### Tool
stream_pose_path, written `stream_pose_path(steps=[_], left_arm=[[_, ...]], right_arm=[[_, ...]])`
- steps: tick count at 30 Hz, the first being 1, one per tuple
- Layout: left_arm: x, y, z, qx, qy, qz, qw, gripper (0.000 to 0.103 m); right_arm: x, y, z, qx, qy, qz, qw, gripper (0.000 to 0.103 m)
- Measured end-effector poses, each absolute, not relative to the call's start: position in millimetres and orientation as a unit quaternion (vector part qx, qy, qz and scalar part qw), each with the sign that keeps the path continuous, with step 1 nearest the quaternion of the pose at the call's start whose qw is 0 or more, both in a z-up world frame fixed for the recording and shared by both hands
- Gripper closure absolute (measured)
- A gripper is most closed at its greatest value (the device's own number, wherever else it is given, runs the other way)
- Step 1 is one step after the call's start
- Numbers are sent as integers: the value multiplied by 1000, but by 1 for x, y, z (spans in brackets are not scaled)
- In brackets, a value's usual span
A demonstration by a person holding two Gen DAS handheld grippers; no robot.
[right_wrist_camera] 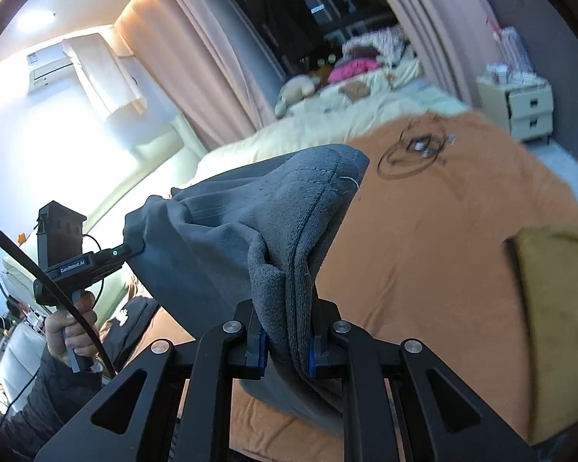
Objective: Fold small clothes
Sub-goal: 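Lift the folded shirt with both grippers and carry it toward the rug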
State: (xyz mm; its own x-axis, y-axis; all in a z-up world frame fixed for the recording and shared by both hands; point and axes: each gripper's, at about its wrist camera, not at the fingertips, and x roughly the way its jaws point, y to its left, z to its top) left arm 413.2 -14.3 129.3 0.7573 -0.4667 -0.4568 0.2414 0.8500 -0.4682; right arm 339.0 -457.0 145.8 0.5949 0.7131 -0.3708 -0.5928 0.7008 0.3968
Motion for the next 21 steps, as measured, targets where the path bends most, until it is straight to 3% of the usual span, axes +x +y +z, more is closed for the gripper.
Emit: stream_pose_path(steps=[8,21], left_arm=[[415,-103,174,-167,279,-253,911,98],[442,-252,187,-122,281,-355,883,98]], right_arm=[[274,-542,179,100,216,326,915,92],[183,-631,186,102,190,234,948,92]])
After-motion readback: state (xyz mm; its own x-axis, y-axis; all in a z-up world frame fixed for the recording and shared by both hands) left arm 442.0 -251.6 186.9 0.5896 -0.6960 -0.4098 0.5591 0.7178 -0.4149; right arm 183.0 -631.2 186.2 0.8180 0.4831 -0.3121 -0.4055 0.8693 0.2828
